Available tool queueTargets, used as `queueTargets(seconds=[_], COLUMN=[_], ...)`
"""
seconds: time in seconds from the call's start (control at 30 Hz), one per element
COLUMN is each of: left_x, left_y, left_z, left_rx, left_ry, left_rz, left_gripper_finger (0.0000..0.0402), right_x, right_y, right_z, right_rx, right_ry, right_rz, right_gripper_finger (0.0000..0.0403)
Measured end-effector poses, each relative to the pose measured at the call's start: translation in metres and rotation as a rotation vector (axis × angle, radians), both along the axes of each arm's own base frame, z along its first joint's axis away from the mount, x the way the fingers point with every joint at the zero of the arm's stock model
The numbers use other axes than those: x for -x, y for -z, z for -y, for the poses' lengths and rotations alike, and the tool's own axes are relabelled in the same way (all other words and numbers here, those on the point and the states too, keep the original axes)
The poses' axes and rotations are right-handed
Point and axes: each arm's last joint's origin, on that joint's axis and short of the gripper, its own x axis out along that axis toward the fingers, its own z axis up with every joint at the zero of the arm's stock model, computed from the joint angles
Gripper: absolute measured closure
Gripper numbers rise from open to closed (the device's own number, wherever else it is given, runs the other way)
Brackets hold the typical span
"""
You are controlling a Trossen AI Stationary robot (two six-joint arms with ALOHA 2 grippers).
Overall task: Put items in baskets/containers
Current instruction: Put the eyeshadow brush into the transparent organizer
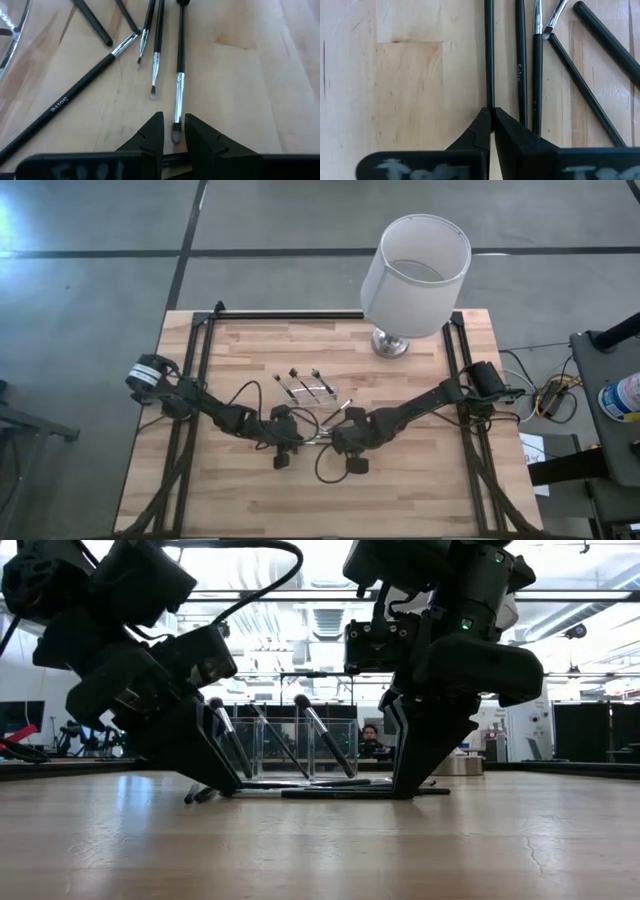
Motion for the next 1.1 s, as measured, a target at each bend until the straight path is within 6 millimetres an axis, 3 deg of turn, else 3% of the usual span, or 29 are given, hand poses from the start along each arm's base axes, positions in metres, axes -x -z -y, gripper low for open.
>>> queueTargets(seconds=[0.53, 0.83, 1.1], left_x=[0.0022, 0.0013, -0.0016], left_y=[0.0066, 0.0089, 0.0067], left_z=[-0.001, -0.0011, 0.0002], left_rx=[-0.047, -0.082, -0.103], left_ry=[0.046, 0.071, 0.091], left_rz=[-0.065, -0.099, -0.114], left_gripper_finger=[0.0332, 0.0391, 0.0398], right_x=[-0.0065, -0.0075, -0.0085], right_y=[-0.0019, -0.0021, -0.0025], right_z=[-0.0017, -0.0012, -0.0014], right_rx=[-0.024, -0.01, -0.017], right_ry=[0.011, 0.034, 0.044], right_rz=[0.067, 0.082, 0.093], right_gripper_finger=[0.0394, 0.0394, 0.0394])
